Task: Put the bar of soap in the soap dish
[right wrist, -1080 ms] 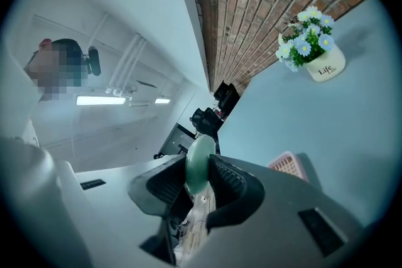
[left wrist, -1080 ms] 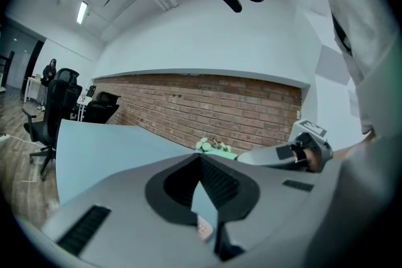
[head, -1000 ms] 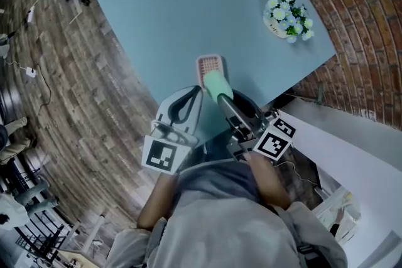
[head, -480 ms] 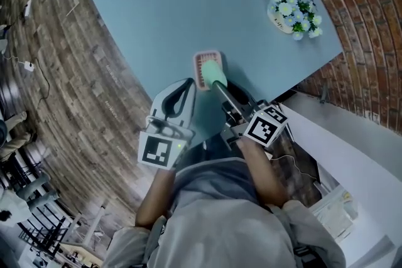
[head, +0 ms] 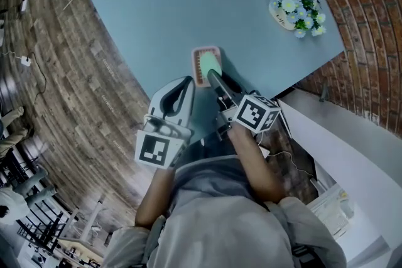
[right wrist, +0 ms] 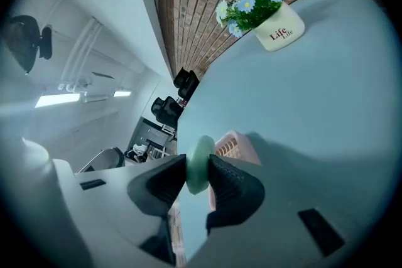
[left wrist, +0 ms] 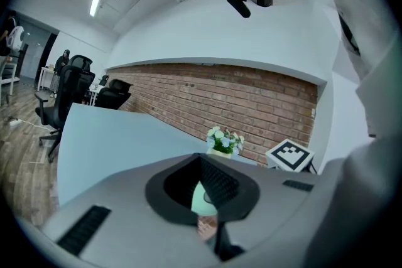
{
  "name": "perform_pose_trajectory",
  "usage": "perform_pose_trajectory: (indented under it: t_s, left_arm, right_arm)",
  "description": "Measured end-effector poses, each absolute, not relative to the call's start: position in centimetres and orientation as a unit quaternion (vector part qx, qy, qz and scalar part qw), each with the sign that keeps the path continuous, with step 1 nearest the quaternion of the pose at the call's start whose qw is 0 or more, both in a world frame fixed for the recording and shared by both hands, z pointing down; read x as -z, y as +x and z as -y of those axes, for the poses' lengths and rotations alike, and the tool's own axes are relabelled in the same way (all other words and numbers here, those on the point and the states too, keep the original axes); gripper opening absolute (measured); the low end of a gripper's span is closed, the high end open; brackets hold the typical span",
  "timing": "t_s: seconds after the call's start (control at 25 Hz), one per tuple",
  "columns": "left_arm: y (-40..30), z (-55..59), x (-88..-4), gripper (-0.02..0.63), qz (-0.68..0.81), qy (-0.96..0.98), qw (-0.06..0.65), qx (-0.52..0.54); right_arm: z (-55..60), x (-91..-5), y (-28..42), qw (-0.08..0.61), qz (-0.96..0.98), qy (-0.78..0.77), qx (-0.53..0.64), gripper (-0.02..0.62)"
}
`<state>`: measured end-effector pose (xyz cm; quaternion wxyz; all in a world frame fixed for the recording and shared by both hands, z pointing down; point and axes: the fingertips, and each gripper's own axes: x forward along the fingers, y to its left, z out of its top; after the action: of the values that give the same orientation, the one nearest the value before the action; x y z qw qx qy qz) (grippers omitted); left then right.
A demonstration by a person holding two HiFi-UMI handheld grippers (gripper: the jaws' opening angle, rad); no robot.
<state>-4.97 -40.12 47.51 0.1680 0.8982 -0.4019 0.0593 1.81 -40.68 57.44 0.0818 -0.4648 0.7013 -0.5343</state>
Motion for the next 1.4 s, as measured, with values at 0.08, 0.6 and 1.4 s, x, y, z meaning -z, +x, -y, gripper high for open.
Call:
perform_pose_trajectory:
  t_s: [0.08, 0.6, 1.4]
  left_arm:
    - [-5.1, 40.0, -47.8, 0.003, 0.403, 0.898, 0.166, -0.059]
    - [-5.9, 40.0, -47.7, 0.003, 0.412, 0.892, 0.179, -0.052]
    - [-6.4, 39.5, -48.1, 0.003, 0.407, 0.894, 0.181, -0.044]
  right_arm:
    - [40.8, -57.7, 1.7, 0.082, -0.695, -0.467, 0.541, 0.121]
    - [40.9, -59.6, 1.3, 0.058, -0.666, -0.488, 0.561, 0.121]
    - [40.3, -60.6, 0.1, -0.019, -0.696, -0.497, 0.519, 0.145]
